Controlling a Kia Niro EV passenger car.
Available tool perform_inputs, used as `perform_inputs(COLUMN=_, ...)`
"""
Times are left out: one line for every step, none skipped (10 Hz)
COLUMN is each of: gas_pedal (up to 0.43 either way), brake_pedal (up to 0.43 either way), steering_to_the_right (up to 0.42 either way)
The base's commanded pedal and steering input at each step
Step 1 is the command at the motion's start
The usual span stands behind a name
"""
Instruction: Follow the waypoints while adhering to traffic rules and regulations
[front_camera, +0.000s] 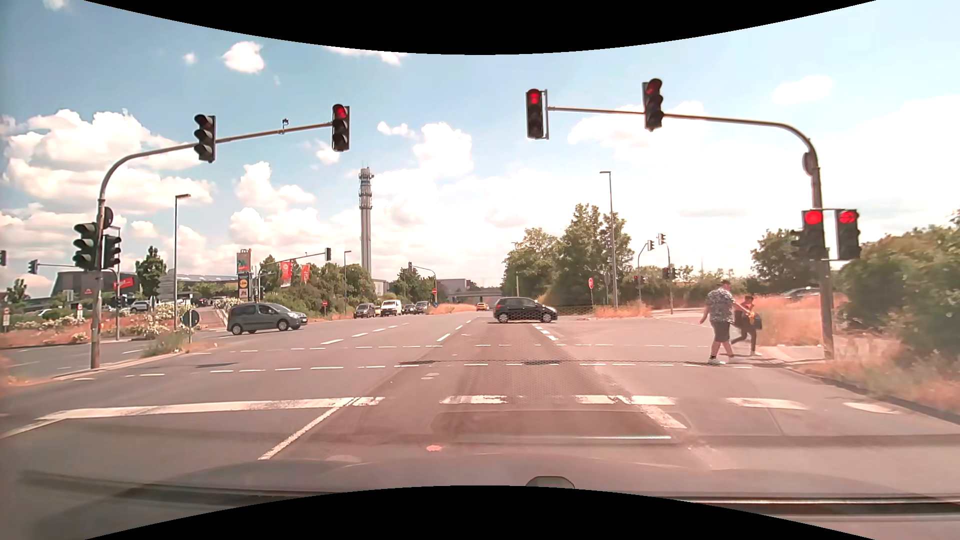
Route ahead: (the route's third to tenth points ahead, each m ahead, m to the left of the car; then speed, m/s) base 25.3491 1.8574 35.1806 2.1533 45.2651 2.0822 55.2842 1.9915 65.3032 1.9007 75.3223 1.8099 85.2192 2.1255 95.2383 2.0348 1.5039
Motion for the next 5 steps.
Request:
perform_inputs(gas_pedal=0.0, brake_pedal=0.171, steering_to_the_right=-0.003)
perform_inputs(gas_pedal=0.0, brake_pedal=0.171, steering_to_the_right=-0.002)
perform_inputs(gas_pedal=0.0, brake_pedal=0.171, steering_to_the_right=-0.003)
perform_inputs(gas_pedal=0.0, brake_pedal=0.171, steering_to_the_right=-0.002)
perform_inputs(gas_pedal=0.0, brake_pedal=0.171, steering_to_the_right=-0.003)
